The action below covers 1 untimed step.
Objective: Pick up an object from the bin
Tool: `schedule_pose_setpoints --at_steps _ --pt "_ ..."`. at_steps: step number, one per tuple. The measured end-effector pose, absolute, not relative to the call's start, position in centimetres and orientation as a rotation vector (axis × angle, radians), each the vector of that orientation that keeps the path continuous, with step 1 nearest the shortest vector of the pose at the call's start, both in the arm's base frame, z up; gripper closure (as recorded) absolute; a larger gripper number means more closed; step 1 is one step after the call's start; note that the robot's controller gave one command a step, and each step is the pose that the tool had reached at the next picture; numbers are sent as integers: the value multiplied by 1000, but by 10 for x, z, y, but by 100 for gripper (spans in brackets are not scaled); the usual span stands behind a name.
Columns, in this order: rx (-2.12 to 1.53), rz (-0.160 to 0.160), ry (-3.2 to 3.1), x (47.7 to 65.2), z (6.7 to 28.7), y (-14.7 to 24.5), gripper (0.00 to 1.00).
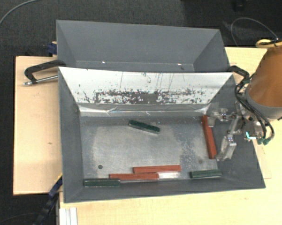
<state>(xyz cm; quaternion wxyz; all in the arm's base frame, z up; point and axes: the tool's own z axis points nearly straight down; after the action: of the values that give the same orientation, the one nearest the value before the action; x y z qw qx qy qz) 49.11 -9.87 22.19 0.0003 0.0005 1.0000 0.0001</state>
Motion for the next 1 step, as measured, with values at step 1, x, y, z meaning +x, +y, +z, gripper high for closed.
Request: schedule_pose_setpoints --at_steps 1 --pt "-275 5 3135 514 67 12 0"
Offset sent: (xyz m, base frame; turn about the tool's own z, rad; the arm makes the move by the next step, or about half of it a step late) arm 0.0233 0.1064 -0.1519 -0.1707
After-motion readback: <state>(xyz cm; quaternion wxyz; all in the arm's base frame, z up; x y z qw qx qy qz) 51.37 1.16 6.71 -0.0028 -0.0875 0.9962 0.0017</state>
